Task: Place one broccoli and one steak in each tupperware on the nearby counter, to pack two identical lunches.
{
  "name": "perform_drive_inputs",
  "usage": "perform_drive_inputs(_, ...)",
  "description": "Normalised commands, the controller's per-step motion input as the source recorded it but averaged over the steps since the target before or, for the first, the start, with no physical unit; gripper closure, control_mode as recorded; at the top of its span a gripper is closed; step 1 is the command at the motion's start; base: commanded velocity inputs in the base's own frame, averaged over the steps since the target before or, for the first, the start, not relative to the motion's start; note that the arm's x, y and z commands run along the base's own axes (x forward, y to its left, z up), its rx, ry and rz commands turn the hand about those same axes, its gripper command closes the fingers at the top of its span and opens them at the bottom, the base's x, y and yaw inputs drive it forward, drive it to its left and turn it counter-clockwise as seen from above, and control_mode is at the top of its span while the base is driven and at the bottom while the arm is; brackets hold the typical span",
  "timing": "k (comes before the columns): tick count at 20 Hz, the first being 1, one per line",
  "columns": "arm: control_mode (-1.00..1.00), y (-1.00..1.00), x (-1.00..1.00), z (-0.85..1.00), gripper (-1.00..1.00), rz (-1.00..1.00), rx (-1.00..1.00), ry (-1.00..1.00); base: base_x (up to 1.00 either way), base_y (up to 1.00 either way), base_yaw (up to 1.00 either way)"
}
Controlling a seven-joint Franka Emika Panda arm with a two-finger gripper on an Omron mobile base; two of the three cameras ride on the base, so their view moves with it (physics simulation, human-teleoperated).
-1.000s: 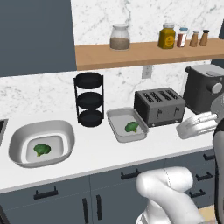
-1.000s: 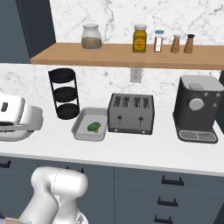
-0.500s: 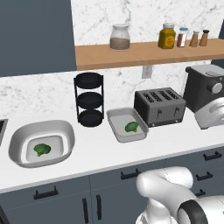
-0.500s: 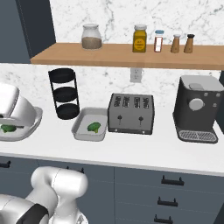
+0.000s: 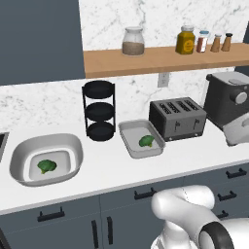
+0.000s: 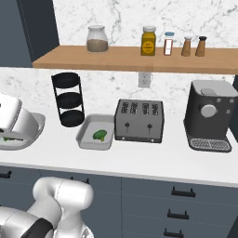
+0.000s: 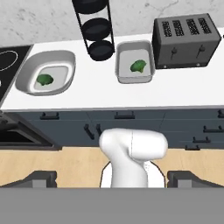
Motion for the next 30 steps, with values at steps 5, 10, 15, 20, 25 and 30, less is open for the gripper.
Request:
perform_drive_inputs(5, -1.0, 0.0, 0.0, -0.22, -1.0, 0.0, -0.02, -0.07, 0.0, 0.0, 0.0)
perform_drive_inputs(10, 1.0, 0.0, 0.0, 0.0, -1.0, 0.0, 0.0, 0.0, -0.02, 0.0, 0.0)
perform_drive_inputs(15, 1.0, 0.0, 0.0, 0.0, -1.0, 0.0, 0.0, 0.0, -0.35, 0.0, 0.0)
perform_drive_inputs(20, 1.0, 0.0, 0.0, 0.0, -1.0, 0.0, 0.0, 0.0, -0.47, -0.01, 0.0)
perform_drive_inputs(25, 1.0, 0.0, 0.0, 0.0, -1.0, 0.0, 0.0, 0.0, -0.03, -0.4, 0.03)
perform_drive_inputs(30, 1.0, 0.0, 0.0, 0.0, -1.0, 0.0, 0.0, 0.0, -0.31, -0.54, 0.0)
